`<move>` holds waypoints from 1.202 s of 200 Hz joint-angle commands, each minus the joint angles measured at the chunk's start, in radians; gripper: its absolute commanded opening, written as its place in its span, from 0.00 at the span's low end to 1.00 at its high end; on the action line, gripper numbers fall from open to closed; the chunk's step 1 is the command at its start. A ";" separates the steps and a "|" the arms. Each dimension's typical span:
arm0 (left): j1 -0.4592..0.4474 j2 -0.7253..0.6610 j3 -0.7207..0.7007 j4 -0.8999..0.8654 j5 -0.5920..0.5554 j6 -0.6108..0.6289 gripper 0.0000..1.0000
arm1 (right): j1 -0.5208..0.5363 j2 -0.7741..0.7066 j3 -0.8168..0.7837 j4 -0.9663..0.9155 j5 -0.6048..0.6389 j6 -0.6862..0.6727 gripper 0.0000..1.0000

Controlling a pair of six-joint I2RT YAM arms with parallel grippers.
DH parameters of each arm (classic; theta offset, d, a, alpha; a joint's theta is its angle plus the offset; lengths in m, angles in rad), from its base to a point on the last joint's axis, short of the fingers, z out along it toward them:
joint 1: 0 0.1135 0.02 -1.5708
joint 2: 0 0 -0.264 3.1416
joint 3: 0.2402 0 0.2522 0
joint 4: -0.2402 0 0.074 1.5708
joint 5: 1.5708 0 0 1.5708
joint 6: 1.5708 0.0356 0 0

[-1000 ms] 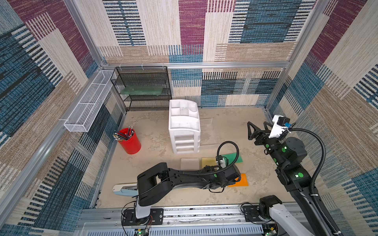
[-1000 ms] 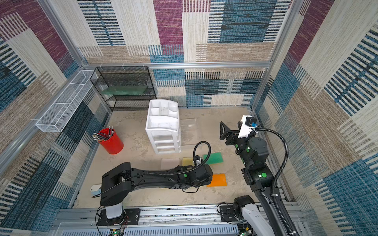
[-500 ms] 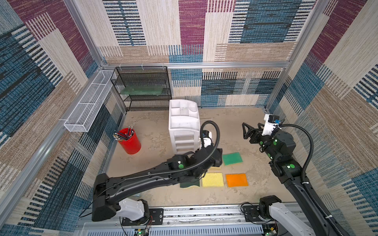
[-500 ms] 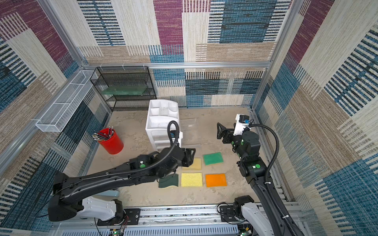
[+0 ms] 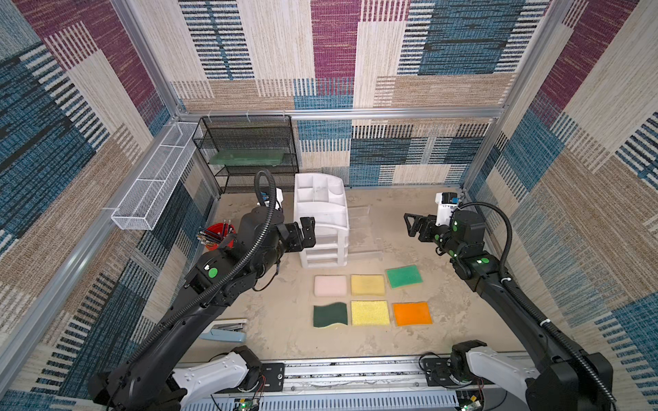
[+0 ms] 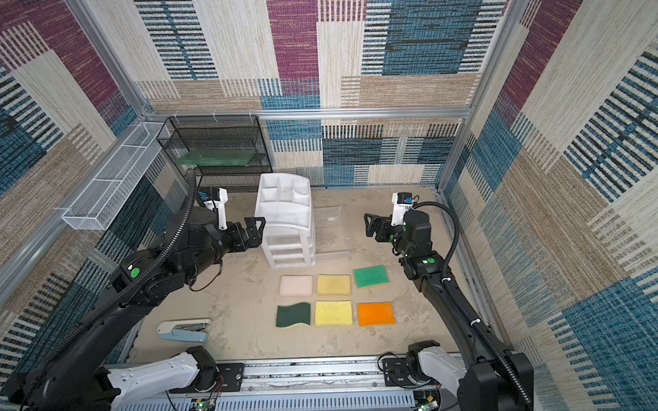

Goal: Take the sponge out of the drawer
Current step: Close the drawer of the storage box.

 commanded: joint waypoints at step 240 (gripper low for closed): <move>0.515 0.237 -0.272 0.325 0.753 0.088 0.73 | 0.004 0.763 0.457 -0.142 -0.004 -0.010 0.95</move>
